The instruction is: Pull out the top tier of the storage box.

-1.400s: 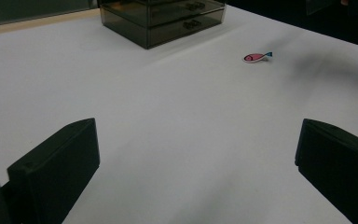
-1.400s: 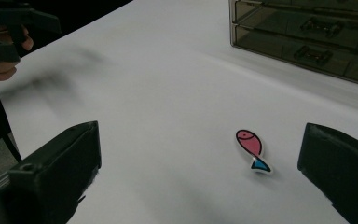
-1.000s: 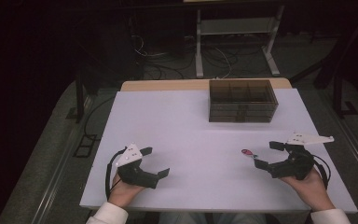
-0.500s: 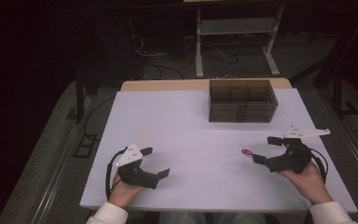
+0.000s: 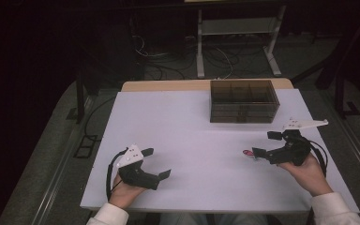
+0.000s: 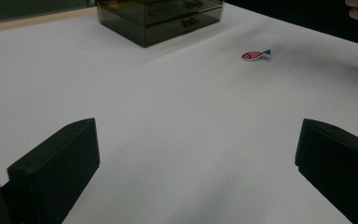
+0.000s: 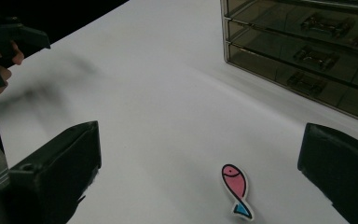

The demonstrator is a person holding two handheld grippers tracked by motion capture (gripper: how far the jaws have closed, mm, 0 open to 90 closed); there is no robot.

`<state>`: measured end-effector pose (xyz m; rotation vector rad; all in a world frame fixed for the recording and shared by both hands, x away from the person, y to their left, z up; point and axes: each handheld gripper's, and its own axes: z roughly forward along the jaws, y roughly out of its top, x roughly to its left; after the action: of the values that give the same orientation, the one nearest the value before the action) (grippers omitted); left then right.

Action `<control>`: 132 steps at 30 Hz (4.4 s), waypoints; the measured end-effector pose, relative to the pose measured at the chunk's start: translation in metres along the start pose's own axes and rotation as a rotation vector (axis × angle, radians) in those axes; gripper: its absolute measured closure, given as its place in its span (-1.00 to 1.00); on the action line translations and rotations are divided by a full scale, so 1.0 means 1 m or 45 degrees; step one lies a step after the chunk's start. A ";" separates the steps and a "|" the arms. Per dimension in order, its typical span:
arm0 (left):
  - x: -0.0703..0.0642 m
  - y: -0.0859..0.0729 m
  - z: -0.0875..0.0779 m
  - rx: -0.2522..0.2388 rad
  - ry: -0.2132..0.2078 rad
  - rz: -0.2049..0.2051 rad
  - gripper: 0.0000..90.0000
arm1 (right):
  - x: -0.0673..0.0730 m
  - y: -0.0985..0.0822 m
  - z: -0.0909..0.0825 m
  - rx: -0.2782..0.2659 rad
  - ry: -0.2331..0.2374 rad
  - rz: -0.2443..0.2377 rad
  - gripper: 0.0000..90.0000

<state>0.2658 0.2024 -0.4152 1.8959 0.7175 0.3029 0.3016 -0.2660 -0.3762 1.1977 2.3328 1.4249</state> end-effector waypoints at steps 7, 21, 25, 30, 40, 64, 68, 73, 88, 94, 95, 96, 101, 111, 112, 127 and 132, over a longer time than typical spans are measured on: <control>0.000 0.000 0.000 -0.001 0.000 0.003 -1.00 | -0.008 0.005 0.005 0.016 -0.002 0.020 -1.00; 0.000 0.000 0.000 0.003 -0.004 0.003 -1.00 | -0.020 0.012 0.010 0.015 0.006 0.068 -1.00; 0.000 0.000 0.001 0.004 -0.006 0.004 -1.00 | -0.023 0.014 0.015 0.026 0.006 0.069 -1.00; 0.000 0.000 0.001 0.006 -0.009 0.005 -1.00 | -0.028 0.016 0.019 0.030 0.007 0.076 -1.00; 0.000 0.000 0.001 0.005 -0.008 0.001 -1.00 | -0.035 0.021 0.026 -0.001 0.021 0.111 -1.00; 0.000 -0.001 0.001 0.006 -0.009 0.003 -1.00 | -0.046 0.035 0.042 -0.081 0.072 0.214 -1.00; 0.000 -0.001 0.001 0.007 -0.008 0.003 -1.00 | -0.048 0.034 0.044 -0.093 0.078 0.248 -1.00; 0.000 0.000 0.001 0.006 -0.010 0.004 -1.00 | -0.052 0.034 0.047 -0.122 0.087 0.308 -1.00; 0.000 0.000 0.001 0.008 -0.009 0.012 -1.00 | -0.060 0.031 0.054 -0.188 0.162 0.479 -1.00; 0.000 0.000 0.001 0.005 -0.009 0.013 -1.00 | -0.061 0.032 0.055 -0.240 0.170 0.551 -1.00; 0.000 0.000 0.001 0.005 -0.009 0.013 -1.00 | -0.061 0.032 0.055 -0.240 0.170 0.551 -1.00; 0.000 0.000 0.001 0.005 -0.009 0.013 -1.00 | -0.062 0.032 0.055 -0.247 0.170 0.558 -1.00; 0.000 0.000 0.001 0.005 -0.009 0.014 -1.00 | -0.063 0.032 0.055 -0.276 0.190 0.611 -0.97; 0.000 0.000 0.001 0.007 -0.010 0.015 -1.00 | -0.062 0.033 0.060 -0.349 0.185 0.663 -0.78; 0.000 0.000 0.001 0.008 -0.010 0.016 -1.00 | -0.062 0.033 0.060 -0.349 0.185 0.663 -0.78; 0.000 0.000 0.001 0.005 -0.012 0.016 -1.00 | -0.068 0.031 0.069 -0.382 0.170 0.777 -0.70; 0.000 0.000 0.001 0.008 -0.012 0.017 -1.00 | -0.068 0.031 0.071 -0.389 0.115 0.798 -0.69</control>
<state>0.2661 0.2015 -0.4158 1.9072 0.7007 0.3007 0.3997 -0.2585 -0.4069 1.8855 1.7525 1.9603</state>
